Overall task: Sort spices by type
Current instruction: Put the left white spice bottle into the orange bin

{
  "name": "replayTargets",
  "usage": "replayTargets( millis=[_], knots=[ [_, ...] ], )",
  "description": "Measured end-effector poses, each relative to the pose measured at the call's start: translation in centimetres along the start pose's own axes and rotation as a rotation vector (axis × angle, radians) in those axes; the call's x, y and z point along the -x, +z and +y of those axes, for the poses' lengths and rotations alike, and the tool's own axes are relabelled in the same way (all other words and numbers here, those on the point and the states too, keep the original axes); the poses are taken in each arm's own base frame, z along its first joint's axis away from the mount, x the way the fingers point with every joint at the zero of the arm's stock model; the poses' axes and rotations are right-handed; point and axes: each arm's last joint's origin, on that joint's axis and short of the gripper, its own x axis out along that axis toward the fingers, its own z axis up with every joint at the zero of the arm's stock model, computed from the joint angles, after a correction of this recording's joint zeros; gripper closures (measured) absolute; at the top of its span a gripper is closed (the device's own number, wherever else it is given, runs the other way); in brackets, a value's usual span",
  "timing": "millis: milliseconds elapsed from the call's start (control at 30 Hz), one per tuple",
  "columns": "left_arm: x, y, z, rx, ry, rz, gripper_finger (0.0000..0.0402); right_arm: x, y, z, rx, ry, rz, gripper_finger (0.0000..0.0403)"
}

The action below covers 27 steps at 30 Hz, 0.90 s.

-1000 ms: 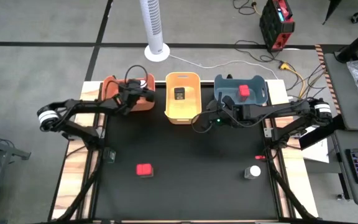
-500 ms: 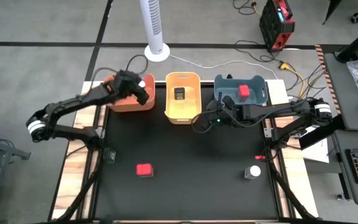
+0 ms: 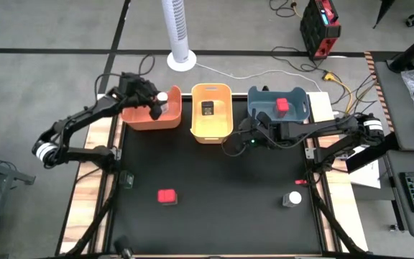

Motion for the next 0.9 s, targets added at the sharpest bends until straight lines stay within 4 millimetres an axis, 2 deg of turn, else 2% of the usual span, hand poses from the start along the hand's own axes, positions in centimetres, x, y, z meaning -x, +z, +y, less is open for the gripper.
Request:
replayTargets(
  millis=[100,200,367,500,600,700,800,900],
  knots=[
    [-0.1,-0.1,-0.1,-0.029,0.0,-0.038,0.0209,-0.1,-0.1,0.0,0.003,-0.001,0.002,0.0394],
    [1.0,0.6,-0.3,-0.086,-0.005,-0.103,0.0209,0.1,0.2,0.0,0.072,0.007,-0.016,0.0394],
    [5.4,3.8,-0.9,-0.224,-0.054,-0.258,0.0209,1.9,3.0,0.2,0.216,0.133,-0.098,0.0394],
    [8.5,6.0,-2.1,-0.206,-0.181,-0.357,0.0209,3.5,5.9,0.7,0.299,0.233,-0.203,0.0394],
    [9.5,7.0,-4.3,-0.185,-0.359,-0.433,0.0209,3.7,7.4,1.4,0.341,0.294,-0.292,0.0392],
    [9.1,7.4,-7.1,-0.163,-0.428,-0.441,0.0209,3.5,8.2,2.1,0.361,0.364,-0.365,0.0378],
    [9.2,8.0,-10.5,-0.217,-0.473,-0.482,0.0209,3.5,8.6,2.8,0.349,0.526,-0.412,0.0349],
    [9.8,8.5,-13.9,-0.279,-0.487,-0.527,0.0209,3.2,8.7,3.7,0.328,0.628,-0.429,0.0302]
  ],
)
